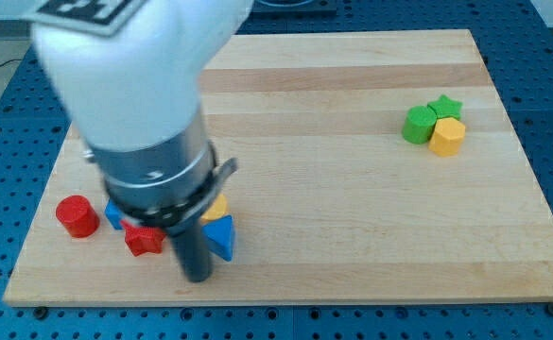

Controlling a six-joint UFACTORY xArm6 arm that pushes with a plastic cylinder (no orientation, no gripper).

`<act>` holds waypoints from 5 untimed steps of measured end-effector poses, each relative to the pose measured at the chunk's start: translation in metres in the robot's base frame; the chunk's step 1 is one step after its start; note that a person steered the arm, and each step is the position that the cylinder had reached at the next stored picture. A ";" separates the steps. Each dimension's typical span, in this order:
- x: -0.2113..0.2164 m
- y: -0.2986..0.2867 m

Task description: Keep the blue triangle below the group of blocks

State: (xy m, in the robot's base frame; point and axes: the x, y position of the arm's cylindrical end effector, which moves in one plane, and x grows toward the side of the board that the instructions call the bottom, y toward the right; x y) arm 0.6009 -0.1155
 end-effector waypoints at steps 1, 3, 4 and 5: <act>0.015 -0.086; 0.003 -0.072; -0.020 -0.032; -0.046 0.010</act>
State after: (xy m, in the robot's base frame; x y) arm 0.5546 -0.1055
